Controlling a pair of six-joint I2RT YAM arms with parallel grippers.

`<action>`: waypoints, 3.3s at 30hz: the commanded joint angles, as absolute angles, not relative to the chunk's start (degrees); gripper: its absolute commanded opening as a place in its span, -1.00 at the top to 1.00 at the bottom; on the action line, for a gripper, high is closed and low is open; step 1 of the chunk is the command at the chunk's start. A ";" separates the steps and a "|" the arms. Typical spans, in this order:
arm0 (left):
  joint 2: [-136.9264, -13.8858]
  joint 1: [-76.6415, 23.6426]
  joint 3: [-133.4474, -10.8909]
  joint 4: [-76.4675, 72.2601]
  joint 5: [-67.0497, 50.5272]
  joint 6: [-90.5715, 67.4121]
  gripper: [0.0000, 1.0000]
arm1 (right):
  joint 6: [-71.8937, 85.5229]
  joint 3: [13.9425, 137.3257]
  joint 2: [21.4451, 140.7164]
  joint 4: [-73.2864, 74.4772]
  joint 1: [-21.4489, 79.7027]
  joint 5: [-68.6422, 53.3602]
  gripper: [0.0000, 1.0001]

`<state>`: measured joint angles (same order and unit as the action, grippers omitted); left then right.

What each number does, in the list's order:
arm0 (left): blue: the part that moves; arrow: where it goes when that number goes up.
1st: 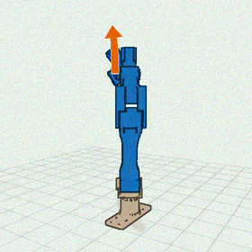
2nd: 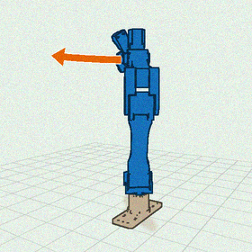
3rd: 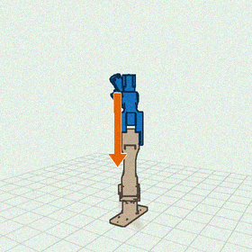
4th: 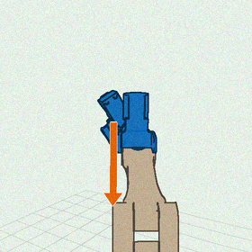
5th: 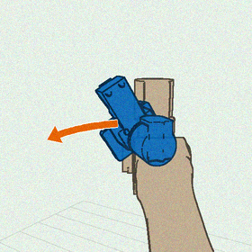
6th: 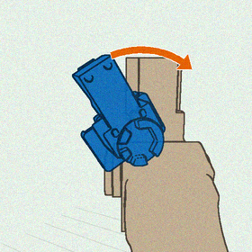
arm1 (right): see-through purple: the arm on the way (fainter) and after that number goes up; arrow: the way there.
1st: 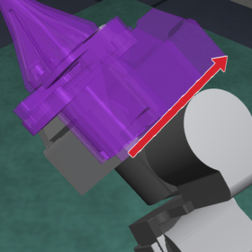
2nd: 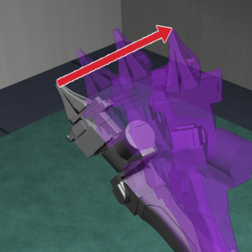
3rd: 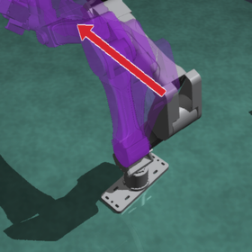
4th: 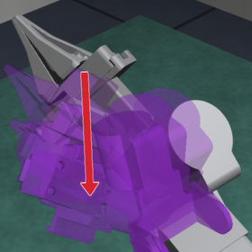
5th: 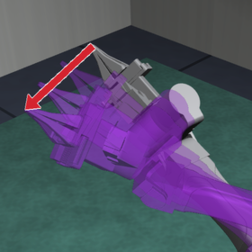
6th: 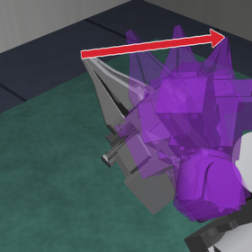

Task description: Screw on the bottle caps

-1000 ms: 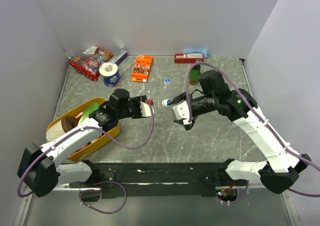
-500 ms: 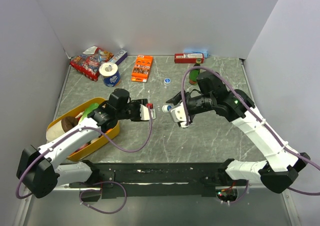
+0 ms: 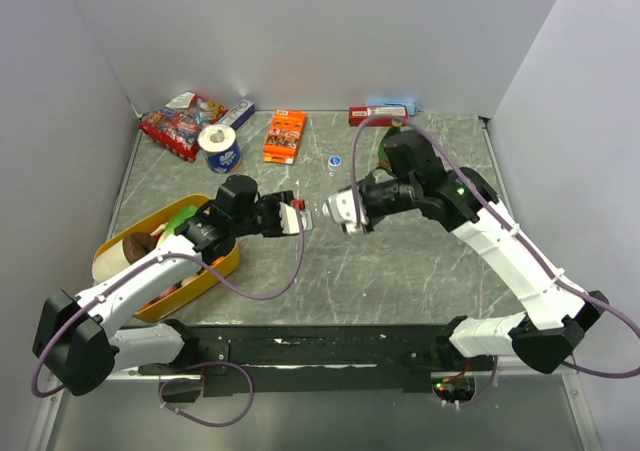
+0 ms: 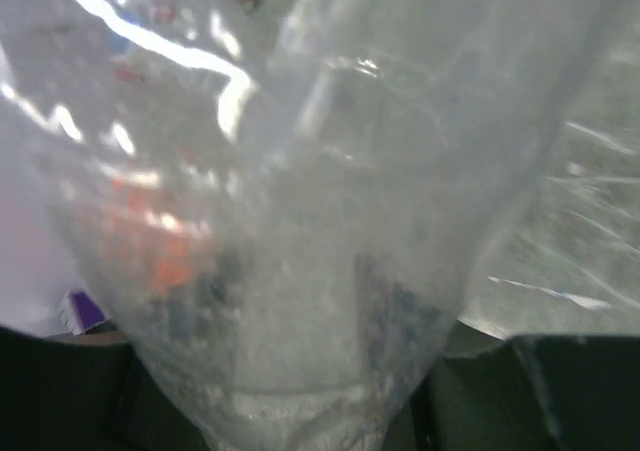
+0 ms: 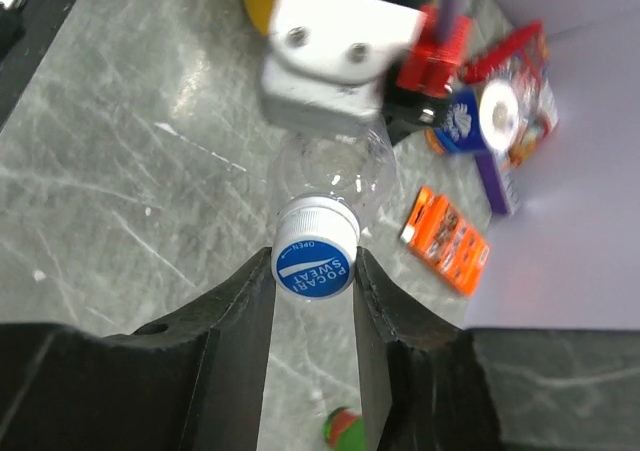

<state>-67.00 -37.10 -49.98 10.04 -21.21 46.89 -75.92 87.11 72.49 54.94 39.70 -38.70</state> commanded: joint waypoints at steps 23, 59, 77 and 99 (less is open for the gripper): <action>-76.74 -45.89 -49.48 -26.31 28.59 40.44 0.98 | -7.48 115.47 89.84 46.04 32.52 -42.25 -0.07; -65.92 -38.41 -54.93 9.58 -20.65 47.73 0.98 | -79.46 86.22 70.84 52.12 40.25 -43.50 0.09; -81.99 -48.43 -50.44 -51.76 34.27 57.74 0.98 | 2.61 100.71 81.82 26.27 38.50 -30.85 1.00; -74.12 -41.06 -54.41 1.37 2.51 40.76 0.98 | -16.93 110.32 79.91 32.06 26.28 -54.45 -0.30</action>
<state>-81.10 -45.10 -54.57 -20.14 25.06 40.56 4.91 108.51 86.87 32.21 27.62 -35.46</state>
